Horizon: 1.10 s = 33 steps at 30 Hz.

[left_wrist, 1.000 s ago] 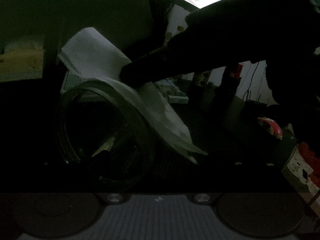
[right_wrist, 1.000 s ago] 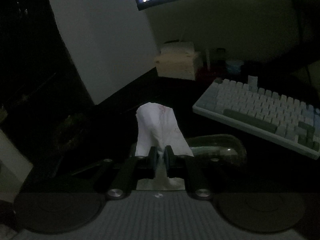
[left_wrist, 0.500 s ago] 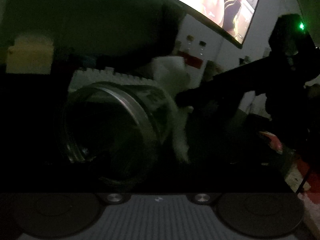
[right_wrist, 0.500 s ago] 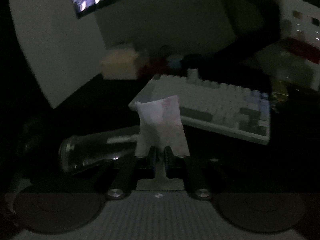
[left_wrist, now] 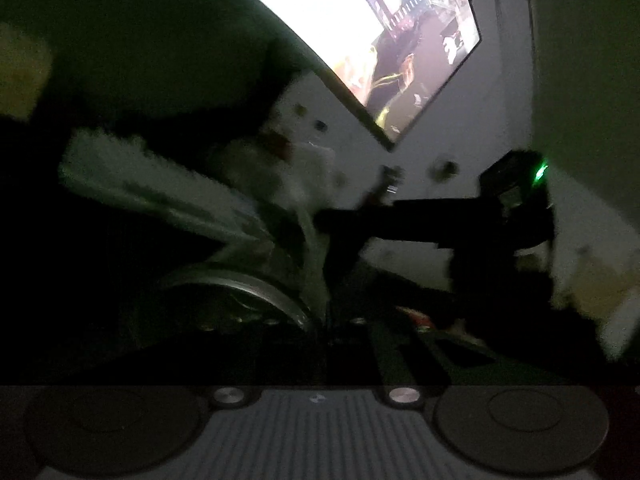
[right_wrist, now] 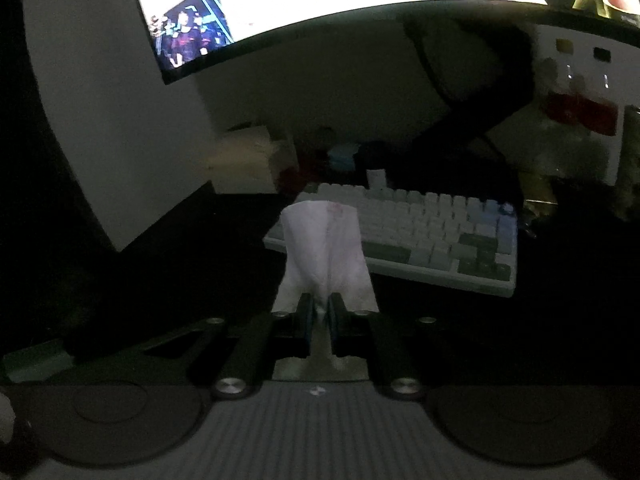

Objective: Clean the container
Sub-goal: 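Pull the tissue out of the jar mouth with the right gripper while the left holds the jar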

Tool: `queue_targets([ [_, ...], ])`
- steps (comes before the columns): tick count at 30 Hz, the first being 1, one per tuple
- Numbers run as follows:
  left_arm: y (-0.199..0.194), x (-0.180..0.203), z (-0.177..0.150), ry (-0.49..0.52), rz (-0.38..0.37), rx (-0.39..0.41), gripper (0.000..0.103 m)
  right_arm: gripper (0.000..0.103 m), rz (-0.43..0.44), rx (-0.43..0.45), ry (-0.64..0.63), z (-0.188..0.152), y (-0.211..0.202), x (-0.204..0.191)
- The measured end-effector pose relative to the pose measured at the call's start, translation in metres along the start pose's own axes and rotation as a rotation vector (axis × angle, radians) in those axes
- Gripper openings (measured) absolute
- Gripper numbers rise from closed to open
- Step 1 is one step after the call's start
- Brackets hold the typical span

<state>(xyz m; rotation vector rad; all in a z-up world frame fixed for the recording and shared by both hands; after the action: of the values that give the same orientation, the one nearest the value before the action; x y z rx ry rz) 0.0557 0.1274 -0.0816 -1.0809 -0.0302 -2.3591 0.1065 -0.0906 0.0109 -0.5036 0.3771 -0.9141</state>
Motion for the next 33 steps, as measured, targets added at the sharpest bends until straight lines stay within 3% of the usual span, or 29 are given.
queue_targets([
  [1,0.0,0.001,0.0,0.015,0.007,-0.005,0.013,0.01,0.005,0.0,-0.006,0.0,0.0,-0.003],
  [2,-0.001,0.004,-0.001,0.057,0.045,0.01,0.031,0.01,0.01,-0.002,-0.01,0.0,0.002,-0.005],
  [3,-0.003,0.009,-0.003,0.126,0.11,0.038,0.067,0.01,0.014,-0.004,-0.014,0.001,0.004,-0.008],
  [4,-0.004,0.015,-0.007,0.196,0.162,0.052,0.089,0.01,0.019,-0.006,-0.018,0.001,0.006,-0.01],
  [5,-0.003,0.022,-0.011,0.263,0.19,0.049,0.092,0.01,0.024,-0.009,-0.02,0.0,0.008,-0.011],
  [9,0.013,0.03,-0.027,0.385,0.26,-0.086,0.092,0.01,0.038,-0.023,-0.026,0.0,0.017,-0.015],
  [12,0.029,0.021,-0.036,0.363,0.345,-0.148,0.091,0.01,0.049,-0.037,-0.03,-0.002,0.025,-0.019],
  [16,0.029,0.015,-0.036,0.311,0.345,-0.135,0.093,0.011,0.059,-0.056,-0.063,-0.005,0.038,-0.031],
  [19,0.027,0.012,-0.032,0.292,0.352,-0.119,0.093,0.011,0.032,-0.03,-0.176,-0.006,0.039,-0.058],
  [22,0.025,0.011,-0.029,0.268,0.349,-0.115,0.093,0.011,0.152,-0.037,-0.183,-0.005,0.038,-0.082],
  [26,0.025,0.008,-0.027,0.258,0.345,-0.114,0.093,0.011,0.18,-0.054,-0.217,-0.004,0.036,-0.096],
  [33,0.024,0.006,-0.025,0.241,0.342,-0.11,0.093,0.011,0.076,-0.073,-0.137,-0.003,0.04,-0.049],
])
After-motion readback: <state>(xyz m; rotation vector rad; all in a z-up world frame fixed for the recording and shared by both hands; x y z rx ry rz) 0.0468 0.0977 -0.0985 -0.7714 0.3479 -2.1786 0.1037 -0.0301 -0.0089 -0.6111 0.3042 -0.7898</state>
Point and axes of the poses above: each gripper's, at about its wrist camera, not at the fingertips, and y roughly the way its jaws point, x to its right, z to its top, the point moved 4 cm from there along y, roughly the way its jaws point, and after that the axes turned 9 degrees about -y, right-handed, at the moved point
